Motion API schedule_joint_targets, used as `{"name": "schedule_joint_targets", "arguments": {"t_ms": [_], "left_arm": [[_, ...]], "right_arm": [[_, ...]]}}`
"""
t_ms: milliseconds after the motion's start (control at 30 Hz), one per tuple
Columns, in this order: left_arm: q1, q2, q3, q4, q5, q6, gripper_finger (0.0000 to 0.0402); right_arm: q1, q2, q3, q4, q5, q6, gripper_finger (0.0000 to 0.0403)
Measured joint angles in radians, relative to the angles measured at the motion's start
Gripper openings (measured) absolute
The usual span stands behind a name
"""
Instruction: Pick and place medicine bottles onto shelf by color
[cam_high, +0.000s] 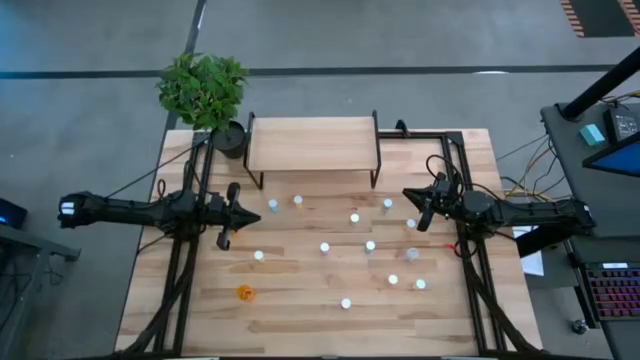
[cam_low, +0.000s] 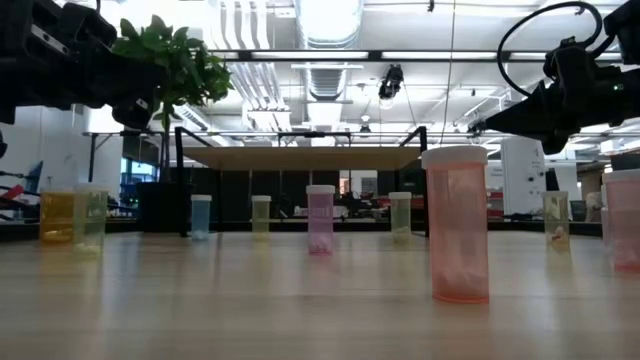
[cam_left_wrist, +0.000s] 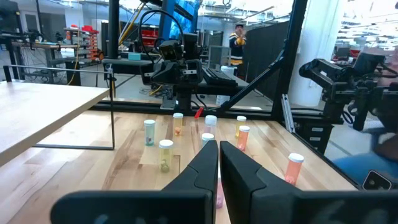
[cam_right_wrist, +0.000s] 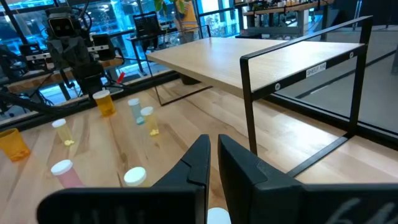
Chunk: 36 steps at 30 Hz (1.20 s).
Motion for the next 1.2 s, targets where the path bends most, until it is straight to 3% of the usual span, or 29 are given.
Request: {"name": "schedule_joint_targets", "arguments": {"t_ms": [867,967,1200], "left_arm": [[0.0,0.0,0.0,0.0,-0.001,0.009,0.0],[-0.001,0.0,0.0,0.029,-0.067,0.053,0.0],[0.0,0.0,0.0,0.233,-0.073,-0.077,0.0]], "right_arm": [[0.0,0.0,0.0,0.0,0.0,0.0,0.0022],[0.0,0.0,0.0,0.001,0.0,0.004,0.0022],[0.0,0.007,0.0,0.04,-0.04,0.351,0.0022]]}}
